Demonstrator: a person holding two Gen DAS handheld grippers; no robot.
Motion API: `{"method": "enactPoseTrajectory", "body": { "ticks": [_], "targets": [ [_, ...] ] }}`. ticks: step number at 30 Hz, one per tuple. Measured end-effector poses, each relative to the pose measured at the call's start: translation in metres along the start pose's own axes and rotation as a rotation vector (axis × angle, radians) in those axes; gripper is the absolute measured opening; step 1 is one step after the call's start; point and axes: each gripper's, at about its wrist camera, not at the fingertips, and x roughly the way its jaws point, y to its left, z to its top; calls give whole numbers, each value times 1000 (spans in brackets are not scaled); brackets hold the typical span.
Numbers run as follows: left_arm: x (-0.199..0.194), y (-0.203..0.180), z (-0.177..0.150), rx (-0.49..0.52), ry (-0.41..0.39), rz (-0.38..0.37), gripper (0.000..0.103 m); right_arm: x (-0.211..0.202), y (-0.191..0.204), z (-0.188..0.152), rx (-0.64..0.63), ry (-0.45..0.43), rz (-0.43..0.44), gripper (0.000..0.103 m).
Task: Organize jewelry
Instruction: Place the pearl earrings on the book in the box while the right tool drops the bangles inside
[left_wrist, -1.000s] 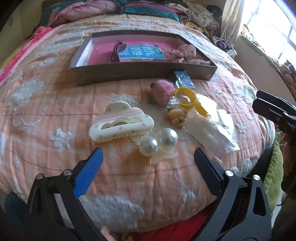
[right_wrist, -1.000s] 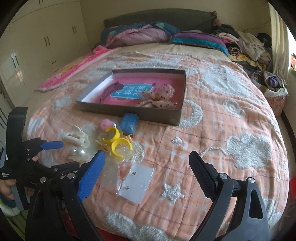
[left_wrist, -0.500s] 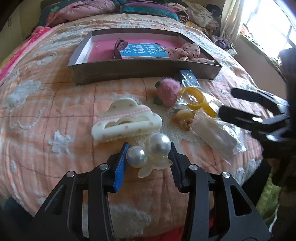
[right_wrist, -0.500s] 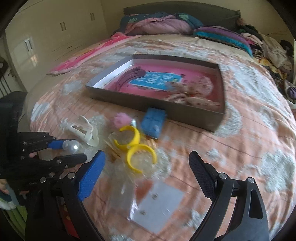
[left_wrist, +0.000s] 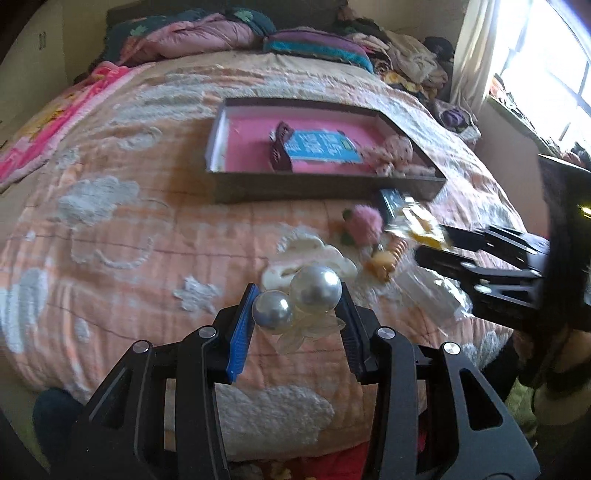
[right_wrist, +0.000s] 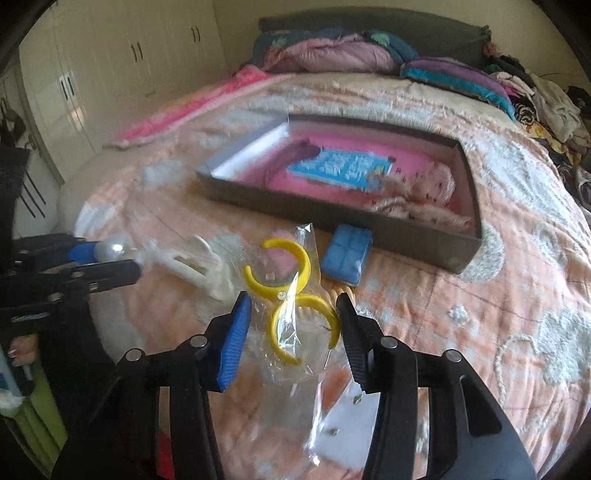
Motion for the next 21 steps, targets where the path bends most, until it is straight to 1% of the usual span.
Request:
{"method": "enactPoseTrajectory", "body": {
  "ticks": [5,12,18,21],
  "targets": [
    [-13,11,13,-22,-38,11,34,-39,11,8,-3,-92,23,46],
    [-27,21,38,-38,-97,25,34,-77,17,32,0,-194,3,46],
    [-40,25,76,-36,-170,28,34,-96,12,51,29,-260,-34,46],
    [-46,19,95,-21,-207,21,34,-106,8,63,43,-293,-54,46]
  ]
}}
